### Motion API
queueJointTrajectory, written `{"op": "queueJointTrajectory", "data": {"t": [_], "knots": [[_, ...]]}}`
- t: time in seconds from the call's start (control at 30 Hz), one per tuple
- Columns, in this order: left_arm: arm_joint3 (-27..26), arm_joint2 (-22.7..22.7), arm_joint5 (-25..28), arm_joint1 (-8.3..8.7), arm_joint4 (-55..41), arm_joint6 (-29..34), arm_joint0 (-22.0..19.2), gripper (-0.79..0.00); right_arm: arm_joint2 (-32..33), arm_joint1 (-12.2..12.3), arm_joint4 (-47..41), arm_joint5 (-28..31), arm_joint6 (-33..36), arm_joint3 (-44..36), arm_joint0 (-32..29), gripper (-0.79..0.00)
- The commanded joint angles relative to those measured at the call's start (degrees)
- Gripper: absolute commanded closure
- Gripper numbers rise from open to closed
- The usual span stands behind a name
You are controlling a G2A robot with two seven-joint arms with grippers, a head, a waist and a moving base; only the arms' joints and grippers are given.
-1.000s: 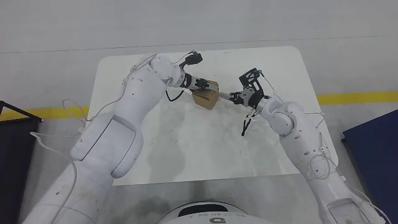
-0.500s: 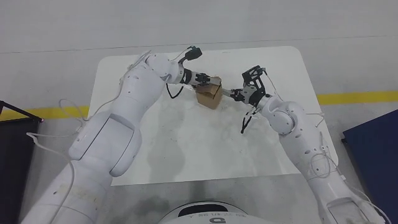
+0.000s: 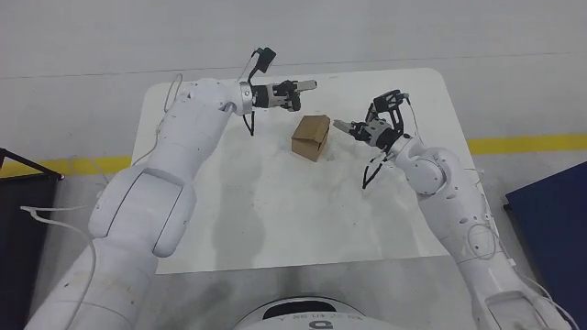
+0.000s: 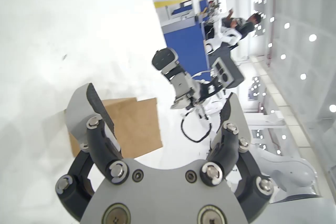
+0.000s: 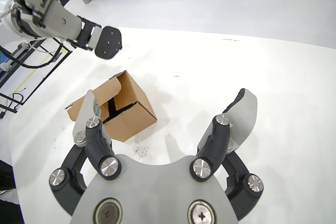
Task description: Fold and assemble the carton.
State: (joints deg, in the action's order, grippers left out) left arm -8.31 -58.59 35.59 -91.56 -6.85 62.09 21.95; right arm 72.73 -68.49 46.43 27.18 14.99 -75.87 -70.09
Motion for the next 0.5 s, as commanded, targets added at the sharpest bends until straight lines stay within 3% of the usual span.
{"op": "queueJointTrajectory", "data": {"t": [0.0, 0.27, 0.37, 0.47], "knots": [[-0.02, 0.17, -0.08, -0.01, 2.39, -0.01, -0.02, -0.785, 0.00, 0.00, 0.00, 0.00, -0.01, 0.00, 0.00, -0.785], [-1.78, 0.03, 1.00, 0.28, 2.31, 0.14, 1.21, -0.785, -0.14, -0.08, -2.53, 1.59, -0.16, -0.08, -0.49, -0.785], [-4.47, -2.56, 4.43, 1.92, -2.38, 2.18, 3.71, -0.785, 1.40, 0.25, -5.24, 6.39, -0.93, 0.64, -0.39, -0.785], [-12.69, -4.60, 3.11, 4.15, -7.27, 3.51, 8.78, -0.785, 2.23, 0.46, -7.22, 10.08, -1.88, 1.84, -0.51, -0.785]]}}
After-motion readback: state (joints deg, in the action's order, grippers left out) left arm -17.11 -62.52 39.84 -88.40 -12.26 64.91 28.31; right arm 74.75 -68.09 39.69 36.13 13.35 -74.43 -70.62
